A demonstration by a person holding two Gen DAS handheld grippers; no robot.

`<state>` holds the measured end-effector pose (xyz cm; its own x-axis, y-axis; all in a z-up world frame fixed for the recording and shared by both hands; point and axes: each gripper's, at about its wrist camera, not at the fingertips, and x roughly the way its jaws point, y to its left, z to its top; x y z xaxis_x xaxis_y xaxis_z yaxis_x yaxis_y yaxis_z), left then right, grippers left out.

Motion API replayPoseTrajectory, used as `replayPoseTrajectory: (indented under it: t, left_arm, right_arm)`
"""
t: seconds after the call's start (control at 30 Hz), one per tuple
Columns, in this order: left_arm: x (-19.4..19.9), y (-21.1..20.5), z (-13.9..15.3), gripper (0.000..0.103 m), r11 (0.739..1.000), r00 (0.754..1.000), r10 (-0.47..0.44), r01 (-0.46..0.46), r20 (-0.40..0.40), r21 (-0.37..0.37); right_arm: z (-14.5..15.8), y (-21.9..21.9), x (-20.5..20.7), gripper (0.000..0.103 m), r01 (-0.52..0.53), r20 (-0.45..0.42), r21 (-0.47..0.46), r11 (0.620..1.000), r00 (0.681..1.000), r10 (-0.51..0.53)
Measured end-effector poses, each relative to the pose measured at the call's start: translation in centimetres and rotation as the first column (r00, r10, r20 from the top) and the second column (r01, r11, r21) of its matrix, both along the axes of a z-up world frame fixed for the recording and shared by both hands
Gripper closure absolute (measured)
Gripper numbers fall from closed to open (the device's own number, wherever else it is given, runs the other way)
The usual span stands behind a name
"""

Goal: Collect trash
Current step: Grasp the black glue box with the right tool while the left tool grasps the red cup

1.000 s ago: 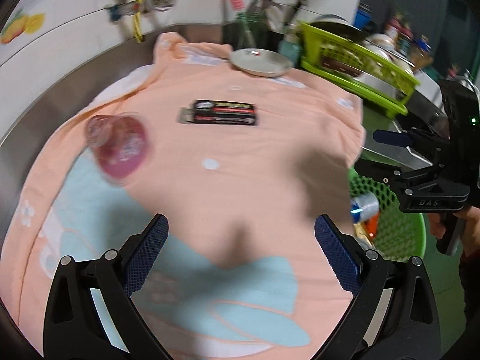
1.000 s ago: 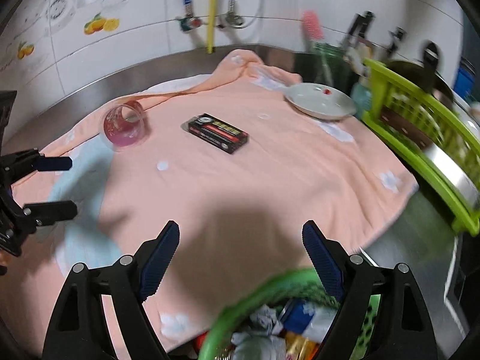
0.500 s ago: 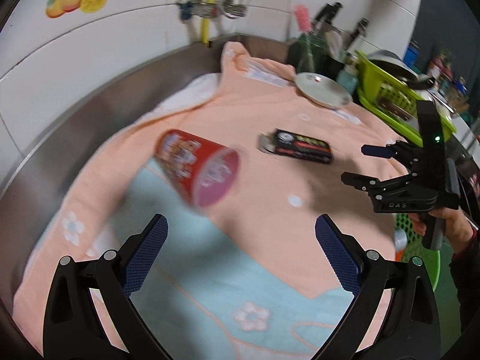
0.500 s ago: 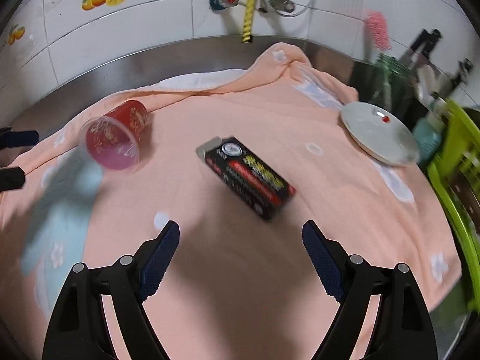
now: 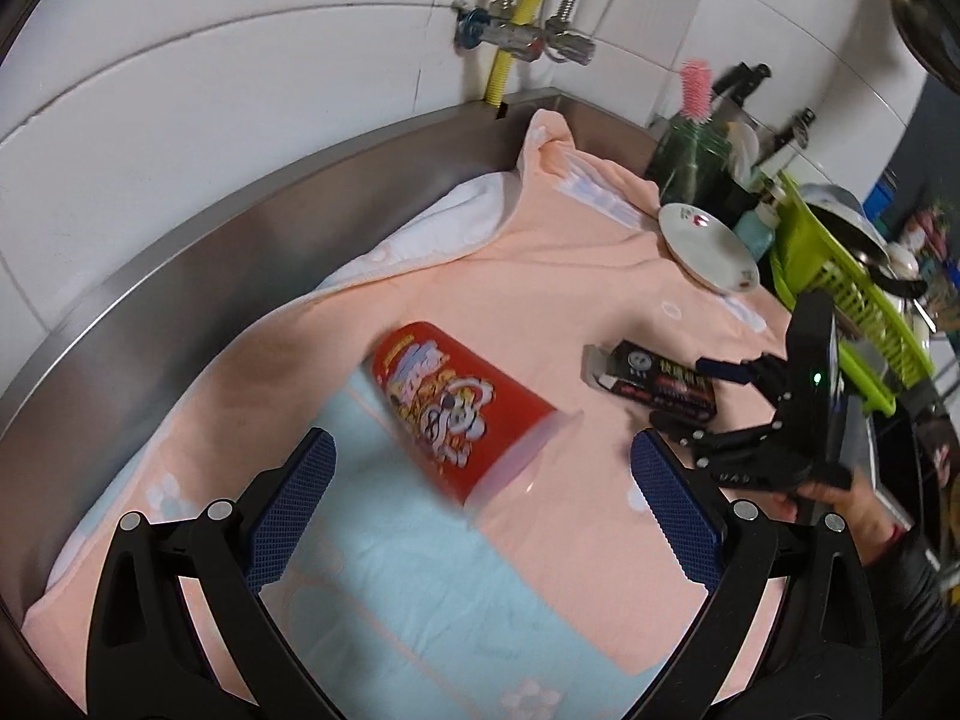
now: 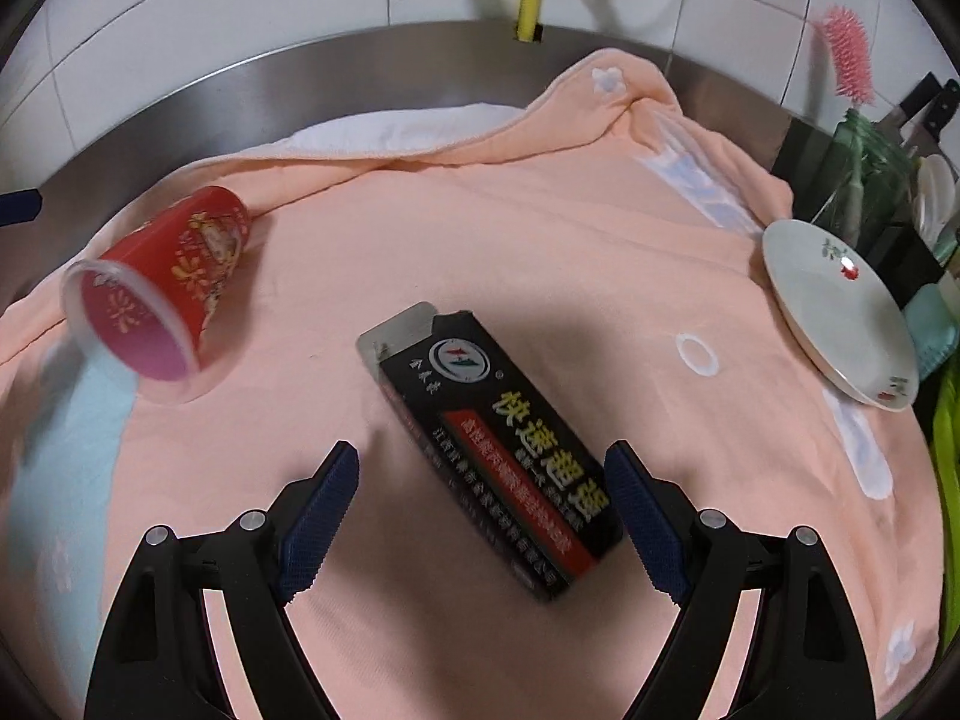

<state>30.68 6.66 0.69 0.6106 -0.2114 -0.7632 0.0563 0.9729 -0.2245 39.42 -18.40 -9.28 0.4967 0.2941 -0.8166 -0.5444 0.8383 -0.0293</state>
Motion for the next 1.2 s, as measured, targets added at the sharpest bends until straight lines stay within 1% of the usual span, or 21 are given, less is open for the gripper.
replayPoseTrajectory:
  t: [0.07, 0.13, 0.23, 0.37, 0.57, 0.7, 0.83, 0.9, 1.03, 1.1, 1.13, 1.2]
  left_arm:
    - [0.9, -0.3, -0.1, 0.006, 1.000, 1.000, 0.009, -0.009, -0.008, 0.004]
    - [1.6, -0.5, -0.3, 0.006, 1.000, 1.000, 0.014, -0.013, -0.017, 0.008]
    - [2.7, -0.9, -0.9, 0.006, 1.000, 0.999, 0.028, -0.028, -0.045, -0.007]
    - [3.5, -0.8, -1.5, 0.006, 0.999, 0.997, 0.039, -0.040, -0.069, -0.020]
    - [4.5, -1.2, -2.1, 0.006, 0.999, 0.995, 0.034, -0.037, -0.098, -0.028]
    - [5.2, -1.5, -2.8, 0.006, 0.998, 0.991, 0.044, -0.048, -0.126, -0.030]
    - [6.1, -1.9, -3.8, 0.006, 0.996, 0.983, 0.082, -0.085, -0.163, -0.010]
    - [6.5, -1.9, -4.4, 0.006, 0.994, 0.977, 0.104, -0.108, -0.186, -0.011]
    - [7.3, -2.3, -5.9, 0.006, 0.991, 0.964, 0.129, -0.134, -0.235, -0.008]
    - [7.5, -2.5, -6.5, 0.009, 0.991, 0.959, 0.127, -0.136, -0.253, -0.017]
    - [7.6, -2.6, -6.6, 0.015, 0.991, 0.958, 0.125, -0.135, -0.258, -0.020]
    - [7.5, -2.9, -6.8, 0.019, 0.991, 0.959, 0.126, -0.132, -0.254, -0.006]
  right_arm:
    - [-0.2, -0.1, 0.7, 0.022, 0.009, -0.008, -0.001, 1.000, 1.000, -0.009]
    - [-0.4, -0.5, 1.6, 0.022, 0.021, -0.038, 0.028, 0.999, 0.999, -0.020]
    - [-0.3, -0.7, 2.3, 0.022, 0.025, -0.025, 0.018, 1.000, 0.999, -0.024]
    - [-0.6, -0.4, 2.6, 0.022, -0.002, -0.035, 0.000, 1.000, 0.999, 0.002]
    - [-1.3, -0.4, 2.8, 0.023, -0.023, -0.074, 0.024, 0.999, 0.997, 0.025]
    - [-1.0, -0.3, 2.4, 0.037, -0.024, -0.083, 0.025, 0.999, 0.996, 0.026]
    - [-0.7, -0.2, 1.4, 0.044, -0.014, -0.079, 0.010, 1.000, 0.997, 0.015]
    - [-0.6, -0.2, 0.7, 0.049, -0.010, -0.079, 0.016, 1.000, 0.997, 0.012]
    - [-0.2, -0.2, -1.1, 0.053, -0.003, -0.066, 0.012, 1.000, 0.998, 0.003]
    - [0.1, -0.3, -2.0, 0.054, 0.006, -0.060, 0.020, 1.000, 0.998, -0.005]
    - [0.2, -0.5, -2.3, 0.054, 0.010, -0.059, 0.027, 1.000, 0.998, -0.008]
    - [0.4, -1.0, -3.3, 0.055, 0.025, -0.059, 0.047, 0.999, 0.998, -0.022]
